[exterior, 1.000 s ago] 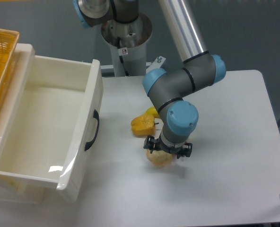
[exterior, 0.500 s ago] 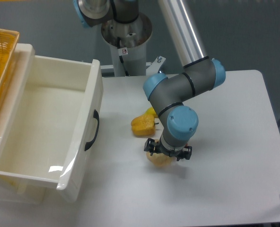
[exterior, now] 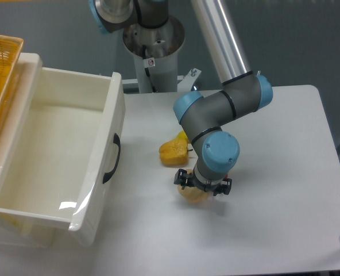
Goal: Pick up the round bread
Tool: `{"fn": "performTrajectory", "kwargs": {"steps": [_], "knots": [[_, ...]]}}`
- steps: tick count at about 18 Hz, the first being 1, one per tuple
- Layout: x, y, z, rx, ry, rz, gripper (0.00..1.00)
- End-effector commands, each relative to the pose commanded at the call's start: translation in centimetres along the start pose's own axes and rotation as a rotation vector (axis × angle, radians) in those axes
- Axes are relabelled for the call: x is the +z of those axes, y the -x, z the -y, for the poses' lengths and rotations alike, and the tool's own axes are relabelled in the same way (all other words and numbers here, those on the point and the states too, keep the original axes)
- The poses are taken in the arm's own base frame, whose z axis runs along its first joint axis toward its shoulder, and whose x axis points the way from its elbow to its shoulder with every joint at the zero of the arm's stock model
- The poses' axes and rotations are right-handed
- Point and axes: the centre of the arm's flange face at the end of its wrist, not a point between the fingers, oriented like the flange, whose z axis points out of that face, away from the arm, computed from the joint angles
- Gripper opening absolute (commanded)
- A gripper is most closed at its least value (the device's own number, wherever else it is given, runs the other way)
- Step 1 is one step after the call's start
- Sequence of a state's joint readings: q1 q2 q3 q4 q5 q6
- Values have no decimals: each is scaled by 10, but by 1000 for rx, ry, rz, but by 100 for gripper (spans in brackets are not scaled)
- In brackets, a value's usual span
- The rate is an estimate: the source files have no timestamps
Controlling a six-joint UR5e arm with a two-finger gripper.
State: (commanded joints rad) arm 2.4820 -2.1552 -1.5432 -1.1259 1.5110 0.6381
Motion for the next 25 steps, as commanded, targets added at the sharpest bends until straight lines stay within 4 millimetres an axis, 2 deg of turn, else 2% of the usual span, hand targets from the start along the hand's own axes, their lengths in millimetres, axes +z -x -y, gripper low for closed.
{"fn": "performTrajectory", "kwargs": {"steps": [3,4,8,11,12,15,18,20,25], "knots": [[-1,0,0,0,-1,1,87],[-1,0,0,0,-1,1,81],[-6,0,1,2,-8,4,48],[-8,0,1,1,-11,6,16],[-9,-1,0,1,-12,7,12],[-10,-1,0,1,-12,7,3],[-16,-2,-1,1,-14,12,0],[-27,-3,-3,4,-26,21,0],[-71,-14,-9,63,-82,57,0]]}}
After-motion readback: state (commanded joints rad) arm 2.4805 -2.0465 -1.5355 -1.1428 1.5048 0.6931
